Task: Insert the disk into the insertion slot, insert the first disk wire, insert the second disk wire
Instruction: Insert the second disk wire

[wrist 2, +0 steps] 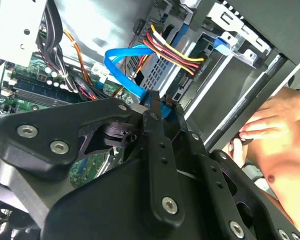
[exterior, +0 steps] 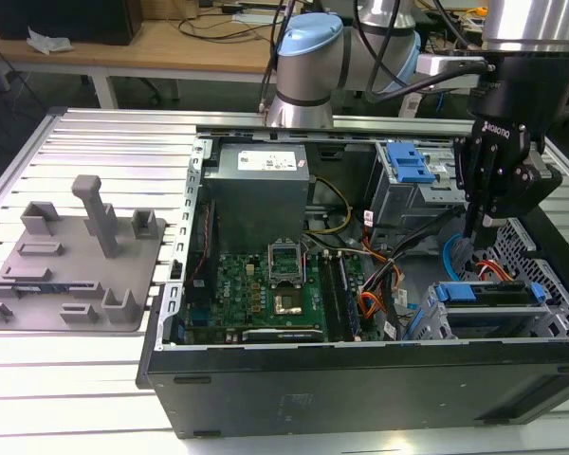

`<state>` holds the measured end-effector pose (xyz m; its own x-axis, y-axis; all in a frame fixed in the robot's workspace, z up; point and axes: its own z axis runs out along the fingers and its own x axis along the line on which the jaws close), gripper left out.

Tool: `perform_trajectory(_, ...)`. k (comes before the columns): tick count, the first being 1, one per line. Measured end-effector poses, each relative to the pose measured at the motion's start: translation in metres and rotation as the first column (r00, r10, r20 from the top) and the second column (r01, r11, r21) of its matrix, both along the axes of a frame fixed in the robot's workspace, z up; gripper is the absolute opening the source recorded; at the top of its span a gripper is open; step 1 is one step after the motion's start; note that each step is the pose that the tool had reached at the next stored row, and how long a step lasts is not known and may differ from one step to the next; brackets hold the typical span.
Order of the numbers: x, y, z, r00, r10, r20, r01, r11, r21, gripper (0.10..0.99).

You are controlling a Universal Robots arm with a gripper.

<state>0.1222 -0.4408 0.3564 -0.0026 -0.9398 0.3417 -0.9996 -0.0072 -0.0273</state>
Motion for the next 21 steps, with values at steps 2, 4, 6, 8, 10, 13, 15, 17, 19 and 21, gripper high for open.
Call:
perform_trajectory(2,0.0,0.0,0.0001,1.0,0.0,-0.0065,0.0,1.0,-0.01,0.267)
perform_trajectory(4,0.0,0.0,0.0001,1.0,0.0,-0.0065,0.0,1.0,-0.01,0.267)
perform_trajectory(6,0.0,0.0,0.0,1.0,0.0,-0.0065,0.0,1.0,-0.01,0.267)
perform_trajectory(8,0.0017,0.0,-0.0001,1.0,0.0,-0.0065,0.0,1.0,-0.01,0.267)
perform_trajectory(10,0.0025,0.0001,-0.0001,1.0,0.0,-0.0063,0.0,1.0,-0.01,0.267)
perform_trajectory(13,0.0026,0.0,-0.0001,1.0,0.001,-0.0054,-0.001,0.9999,-0.01,0.267)
perform_trajectory(15,0.0027,0.0,-0.0002,1.0,0.001,-0.0052,-0.001,1.0,-0.009,0.267)
perform_trajectory(17,0.0027,-0.0001,-0.0005,1.0,0.001,-0.005,-0.001,1.0,-0.004,0.267)
perform_trajectory(19,0.0027,-0.0004,-0.0005,1.0,0.001,-0.005,-0.001,1.0,-0.005,0.267)
perform_trajectory(21,0.0027,-0.0004,-0.0004,1.0,0.001,-0.0049,-0.001,1.0,-0.005,0.267)
